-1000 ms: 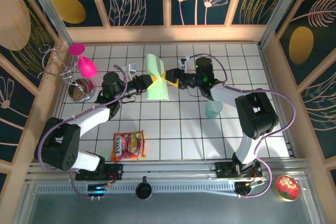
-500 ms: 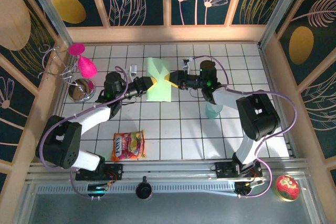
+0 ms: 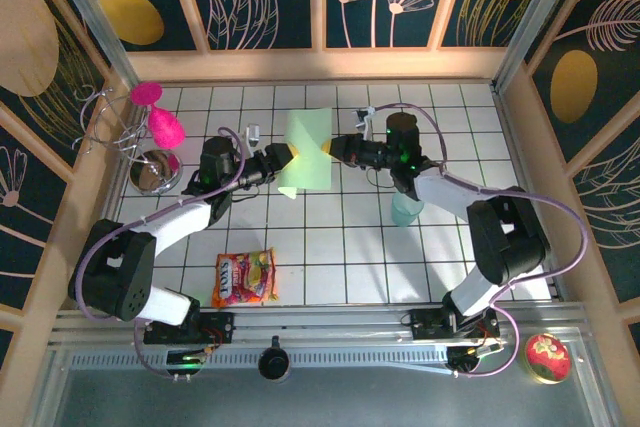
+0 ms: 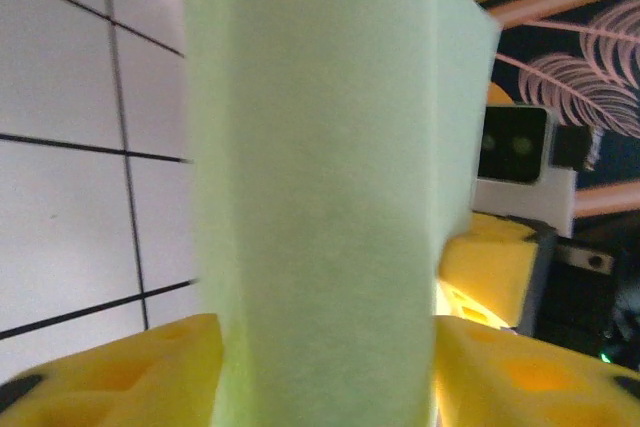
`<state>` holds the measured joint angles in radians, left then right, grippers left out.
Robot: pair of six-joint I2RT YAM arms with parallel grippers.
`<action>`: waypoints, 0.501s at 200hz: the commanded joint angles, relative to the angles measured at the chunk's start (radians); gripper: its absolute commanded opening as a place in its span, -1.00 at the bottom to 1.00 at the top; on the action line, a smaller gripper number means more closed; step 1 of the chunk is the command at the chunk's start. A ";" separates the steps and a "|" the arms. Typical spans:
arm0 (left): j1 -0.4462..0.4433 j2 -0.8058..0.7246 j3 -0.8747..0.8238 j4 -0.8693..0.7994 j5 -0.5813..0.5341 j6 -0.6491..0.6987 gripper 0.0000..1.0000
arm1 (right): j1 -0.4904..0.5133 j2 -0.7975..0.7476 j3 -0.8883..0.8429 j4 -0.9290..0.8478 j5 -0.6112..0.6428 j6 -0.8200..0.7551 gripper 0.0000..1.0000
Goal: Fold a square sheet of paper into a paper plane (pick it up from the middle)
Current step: First fold in half a square sheet of paper at the center of the table.
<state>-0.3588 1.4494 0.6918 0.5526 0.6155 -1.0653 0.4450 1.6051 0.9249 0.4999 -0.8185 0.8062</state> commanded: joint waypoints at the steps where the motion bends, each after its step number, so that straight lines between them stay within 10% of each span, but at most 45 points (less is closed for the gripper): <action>1: 0.020 0.002 0.037 -0.149 -0.134 0.098 0.44 | -0.042 -0.055 0.033 -0.162 0.070 -0.099 -1.00; 52: 0.061 -0.030 0.066 -0.254 -0.309 0.231 0.97 | -0.115 -0.142 0.179 -0.633 0.268 -0.300 -1.00; 100: 0.066 -0.002 0.088 -0.208 -0.260 0.260 0.98 | -0.037 -0.078 0.361 -0.888 0.413 -0.306 -1.00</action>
<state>-0.2989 1.4456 0.7444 0.3317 0.3386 -0.8474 0.3500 1.4994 1.2049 -0.1982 -0.5102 0.5346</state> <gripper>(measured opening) 0.988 0.049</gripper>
